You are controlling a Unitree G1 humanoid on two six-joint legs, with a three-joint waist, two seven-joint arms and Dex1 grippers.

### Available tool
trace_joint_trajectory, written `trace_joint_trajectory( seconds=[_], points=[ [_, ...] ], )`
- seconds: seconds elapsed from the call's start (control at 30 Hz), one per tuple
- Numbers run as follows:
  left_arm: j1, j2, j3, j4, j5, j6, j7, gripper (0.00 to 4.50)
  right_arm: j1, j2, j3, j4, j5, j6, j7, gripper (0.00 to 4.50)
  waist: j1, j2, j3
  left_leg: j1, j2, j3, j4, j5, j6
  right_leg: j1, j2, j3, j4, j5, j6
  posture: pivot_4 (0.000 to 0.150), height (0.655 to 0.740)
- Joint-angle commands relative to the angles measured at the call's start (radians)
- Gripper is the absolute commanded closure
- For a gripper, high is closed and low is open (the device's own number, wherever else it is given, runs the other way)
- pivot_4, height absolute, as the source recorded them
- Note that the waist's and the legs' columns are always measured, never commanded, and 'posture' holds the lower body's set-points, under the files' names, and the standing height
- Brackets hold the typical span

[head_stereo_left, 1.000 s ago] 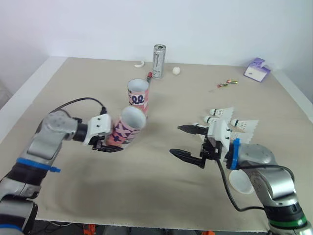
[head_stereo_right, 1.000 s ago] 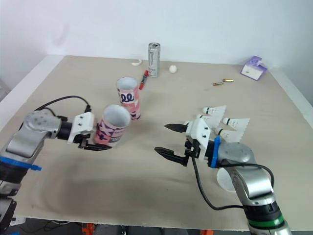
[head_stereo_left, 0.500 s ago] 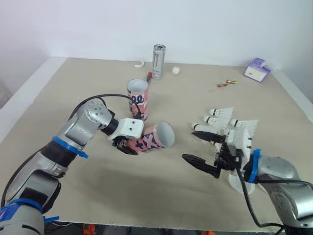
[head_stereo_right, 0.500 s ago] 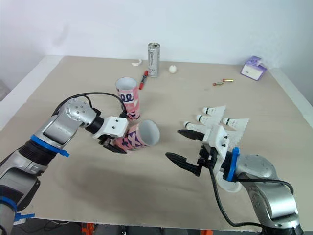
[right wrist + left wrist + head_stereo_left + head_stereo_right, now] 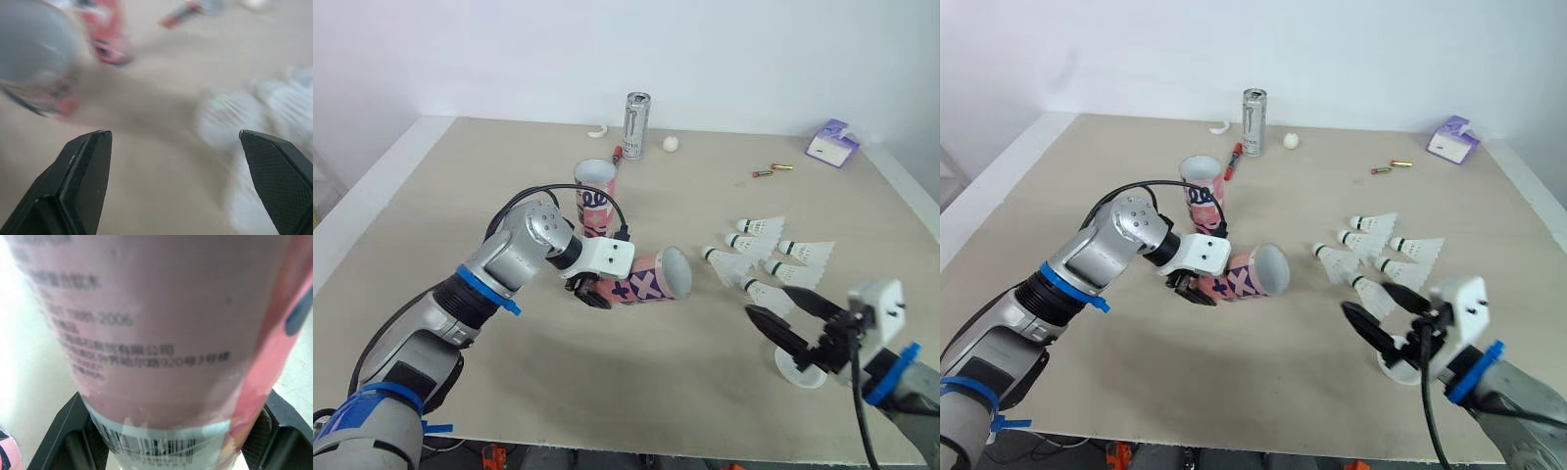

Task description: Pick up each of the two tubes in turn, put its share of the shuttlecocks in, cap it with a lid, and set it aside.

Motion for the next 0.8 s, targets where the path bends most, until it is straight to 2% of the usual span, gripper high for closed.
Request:
trace_joint_trajectory(
  seconds=[0.03, 0.17, 0.5, 0.8],
  points=[
    [-0.019, -0.011, -0.028, -0.035, 0.024, 0.032, -0.012, 1.57, 0.121, 0.039, -0.073, -0.030, 0.002, 0.019, -0.047, 0.00, -0.001, 0.001, -0.001, 0.000, 0.000, 0.001, 0.000, 0.000, 0.000, 0.000, 0.000, 0.001, 0.000, 0.000, 0.000, 0.150, 0.7400],
    [-0.023, -0.020, -0.032, -0.034, 0.030, 0.040, -0.015, 1.57, 0.121, 0.065, -0.055, -0.010, 0.009, 0.021, -0.086, 0.00, -0.004, 0.004, -0.002, 0.001, 0.000, 0.001, 0.002, 0.000, 0.001, 0.000, 0.000, 0.001, 0.000, 0.002, -0.001, 0.150, 0.7400],
    [-0.036, -0.045, -0.022, -0.017, 0.044, 0.061, -0.007, 1.57, -0.011, 0.090, 0.077, 0.066, -0.046, 0.036, -0.186, 0.00, -0.001, 0.005, -0.002, -0.001, -0.001, 0.000, 0.003, 0.001, 0.002, 0.000, -0.001, 0.001, 0.000, 0.001, 0.000, 0.150, 0.7400],
    [-0.031, -0.047, -0.017, -0.015, 0.043, 0.067, -0.001, 1.57, -0.107, 0.107, 0.118, 0.128, -0.069, 0.058, -0.250, 0.00, -0.002, 0.005, -0.002, -0.001, -0.002, 0.000, 0.003, 0.001, 0.002, 0.000, -0.002, 0.001, 0.000, 0.001, 0.001, 0.150, 0.7400]
  ],
)
